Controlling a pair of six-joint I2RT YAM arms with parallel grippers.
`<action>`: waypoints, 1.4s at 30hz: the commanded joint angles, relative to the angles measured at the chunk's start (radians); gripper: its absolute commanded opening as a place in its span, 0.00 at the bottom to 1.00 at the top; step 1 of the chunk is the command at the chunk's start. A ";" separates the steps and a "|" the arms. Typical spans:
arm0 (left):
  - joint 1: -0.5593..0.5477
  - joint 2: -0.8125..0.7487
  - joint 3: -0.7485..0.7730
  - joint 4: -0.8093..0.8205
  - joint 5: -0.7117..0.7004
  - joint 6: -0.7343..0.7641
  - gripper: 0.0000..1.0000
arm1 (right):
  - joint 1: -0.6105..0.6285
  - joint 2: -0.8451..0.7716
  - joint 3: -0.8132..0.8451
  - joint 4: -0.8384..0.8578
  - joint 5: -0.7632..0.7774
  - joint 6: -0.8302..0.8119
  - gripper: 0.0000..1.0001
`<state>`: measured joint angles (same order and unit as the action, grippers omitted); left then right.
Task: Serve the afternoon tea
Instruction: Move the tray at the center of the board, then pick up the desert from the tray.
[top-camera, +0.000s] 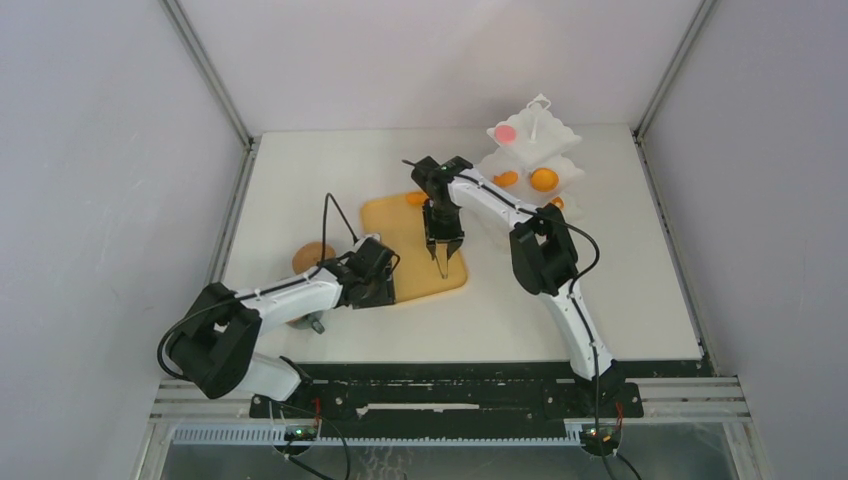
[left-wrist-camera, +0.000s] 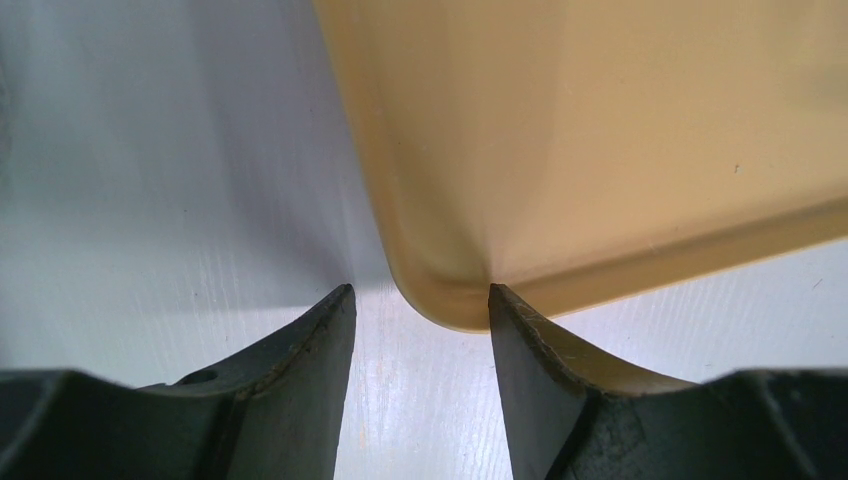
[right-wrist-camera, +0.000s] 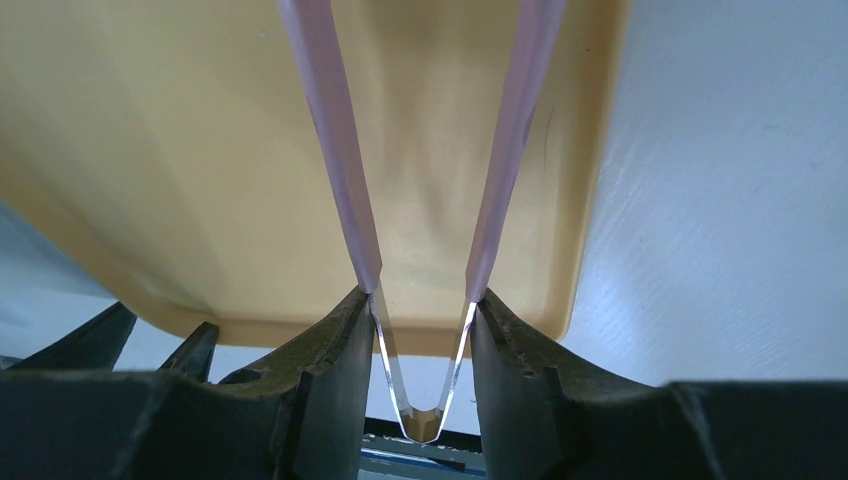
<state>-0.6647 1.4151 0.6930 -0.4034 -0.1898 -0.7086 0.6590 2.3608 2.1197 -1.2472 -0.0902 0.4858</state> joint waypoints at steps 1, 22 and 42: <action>-0.009 -0.015 -0.033 -0.035 0.045 -0.013 0.57 | -0.012 0.013 0.057 -0.020 -0.014 0.029 0.46; -0.010 -0.054 -0.077 -0.049 0.080 -0.002 0.56 | -0.060 0.135 0.244 -0.094 -0.053 0.047 0.48; -0.012 -0.109 -0.119 -0.055 0.095 -0.026 0.55 | -0.094 0.212 0.362 -0.128 -0.078 0.039 0.53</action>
<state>-0.6655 1.3239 0.6174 -0.3950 -0.1268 -0.7128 0.5774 2.5561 2.4256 -1.3632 -0.1669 0.5198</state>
